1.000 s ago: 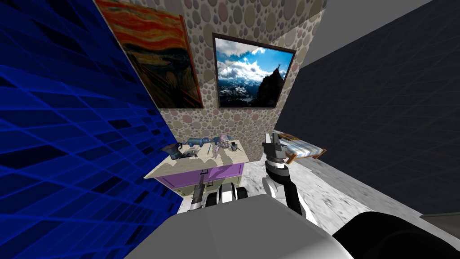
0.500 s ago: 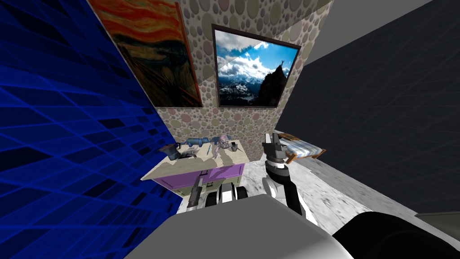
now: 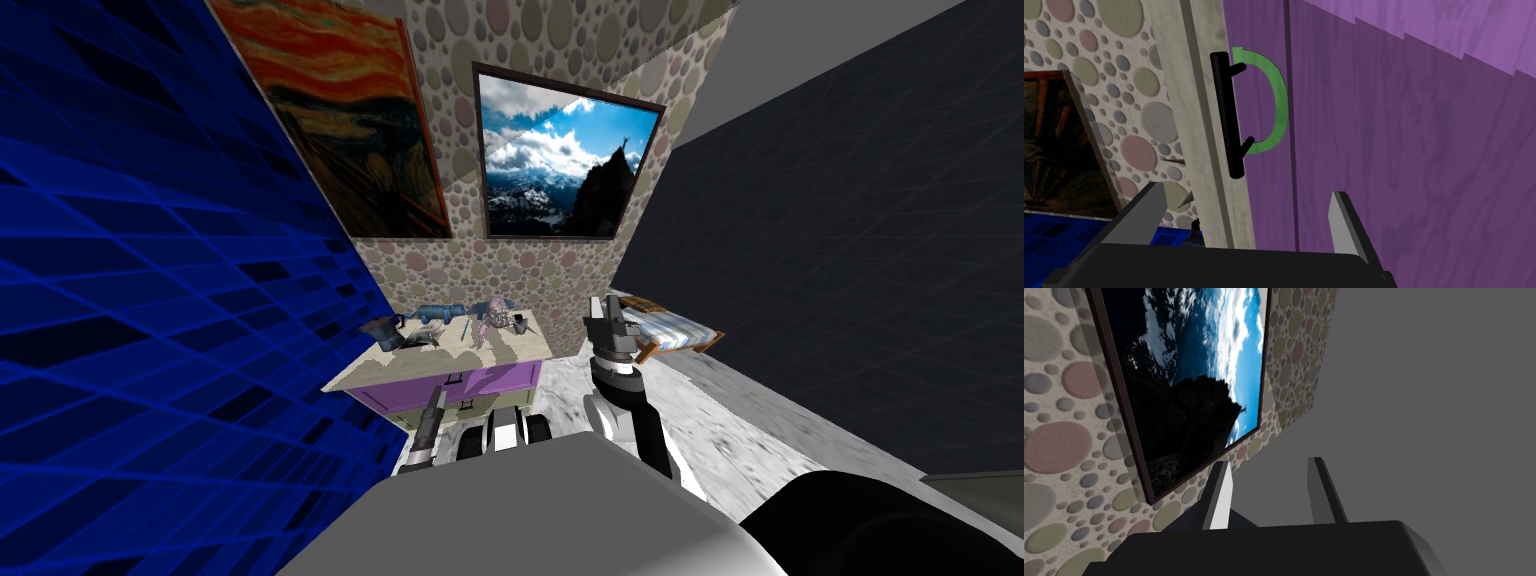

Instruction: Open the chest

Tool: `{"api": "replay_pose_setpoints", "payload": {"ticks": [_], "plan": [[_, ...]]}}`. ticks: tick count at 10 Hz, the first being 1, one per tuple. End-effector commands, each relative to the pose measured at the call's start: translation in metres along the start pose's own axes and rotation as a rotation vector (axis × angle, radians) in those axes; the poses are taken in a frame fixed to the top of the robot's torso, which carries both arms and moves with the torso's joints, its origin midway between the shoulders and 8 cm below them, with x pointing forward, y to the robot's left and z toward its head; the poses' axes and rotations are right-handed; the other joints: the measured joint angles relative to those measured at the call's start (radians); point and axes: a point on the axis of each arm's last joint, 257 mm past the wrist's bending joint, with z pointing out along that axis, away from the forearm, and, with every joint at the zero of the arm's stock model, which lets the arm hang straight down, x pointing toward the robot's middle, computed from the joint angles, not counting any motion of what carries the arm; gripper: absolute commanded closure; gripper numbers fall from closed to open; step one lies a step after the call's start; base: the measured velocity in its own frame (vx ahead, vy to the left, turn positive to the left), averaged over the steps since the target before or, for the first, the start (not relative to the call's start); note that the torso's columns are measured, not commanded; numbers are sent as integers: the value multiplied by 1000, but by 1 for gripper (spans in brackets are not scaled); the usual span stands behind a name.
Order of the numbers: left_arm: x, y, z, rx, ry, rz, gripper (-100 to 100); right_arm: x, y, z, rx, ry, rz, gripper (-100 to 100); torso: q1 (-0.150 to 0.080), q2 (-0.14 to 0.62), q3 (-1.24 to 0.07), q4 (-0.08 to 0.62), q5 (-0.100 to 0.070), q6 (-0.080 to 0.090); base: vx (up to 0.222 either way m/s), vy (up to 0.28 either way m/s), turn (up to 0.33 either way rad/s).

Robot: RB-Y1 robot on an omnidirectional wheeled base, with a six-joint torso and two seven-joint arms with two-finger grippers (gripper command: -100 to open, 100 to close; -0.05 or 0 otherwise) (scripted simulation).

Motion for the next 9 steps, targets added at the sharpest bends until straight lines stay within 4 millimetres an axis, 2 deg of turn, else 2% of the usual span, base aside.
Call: {"api": "replay_pose_setpoints", "payload": {"ticks": [1, 7, 8, 9], "plan": [[-1, -2, 19, 4, 2, 3, -100, 0, 0, 0, 0, 0, 0, 0, 1, -1, 0, 0, 0, 0, -75, -45, 17], [47, -10, 31, 18, -47, -116, -100, 0, 0, 0, 0, 0, 0, 0, 2, -3, -2, -1, 1, 0, -17, -14, 5], [44, -9, 31, 18, -42, -105, -100, 0, 0, 0, 0, 0, 0, 0, 2, -2, -1, -1, 0, 0, 0, 0, 0], [45, -11, 45, 17, -40, -107, -100, 0, 0, 0, 0, 0, 0, 0, 2, -2, -1, -1, 0, 0, -6, 0, 22]]}}
